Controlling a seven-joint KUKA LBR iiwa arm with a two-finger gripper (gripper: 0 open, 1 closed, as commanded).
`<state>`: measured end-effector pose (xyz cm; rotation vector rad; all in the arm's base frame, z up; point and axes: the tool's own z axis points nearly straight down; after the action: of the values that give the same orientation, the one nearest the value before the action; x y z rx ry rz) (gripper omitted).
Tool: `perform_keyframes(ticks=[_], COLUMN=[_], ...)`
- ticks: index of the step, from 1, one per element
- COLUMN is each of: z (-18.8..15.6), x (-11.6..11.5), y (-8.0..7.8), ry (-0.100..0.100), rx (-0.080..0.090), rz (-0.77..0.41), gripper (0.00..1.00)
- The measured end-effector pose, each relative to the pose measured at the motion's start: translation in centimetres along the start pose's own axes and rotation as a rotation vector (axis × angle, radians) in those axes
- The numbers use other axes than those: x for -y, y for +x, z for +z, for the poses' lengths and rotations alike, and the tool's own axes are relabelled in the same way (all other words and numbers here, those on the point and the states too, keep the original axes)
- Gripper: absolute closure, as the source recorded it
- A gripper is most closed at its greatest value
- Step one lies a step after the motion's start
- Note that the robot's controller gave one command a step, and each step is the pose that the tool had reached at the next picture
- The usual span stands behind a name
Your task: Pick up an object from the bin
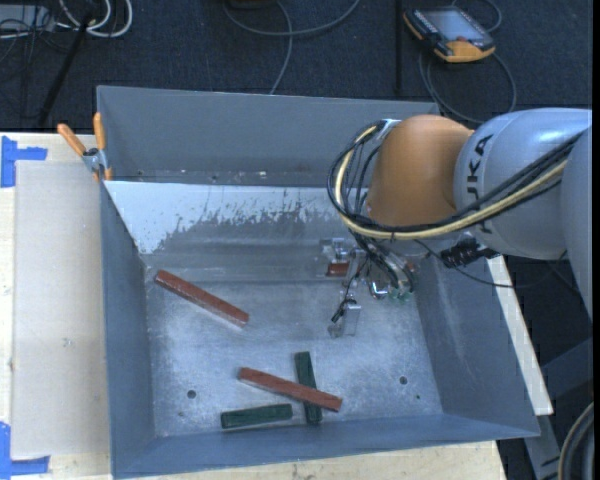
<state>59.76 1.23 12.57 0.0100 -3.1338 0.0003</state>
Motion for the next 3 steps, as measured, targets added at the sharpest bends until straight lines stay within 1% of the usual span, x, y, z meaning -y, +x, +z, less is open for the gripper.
perform_keyframes(ticks=[1,2,3], z=[1.6,5.4,5.6], x=[-2.2,-6.4,-12.0], y=[6.2,11.9,11.5], ry=[-0.002,-0.005,-0.002], rx=[0.000,0.031,0.013], rz=[0.074,0.050,-0.079], gripper=[0.00,0.00,0.00])
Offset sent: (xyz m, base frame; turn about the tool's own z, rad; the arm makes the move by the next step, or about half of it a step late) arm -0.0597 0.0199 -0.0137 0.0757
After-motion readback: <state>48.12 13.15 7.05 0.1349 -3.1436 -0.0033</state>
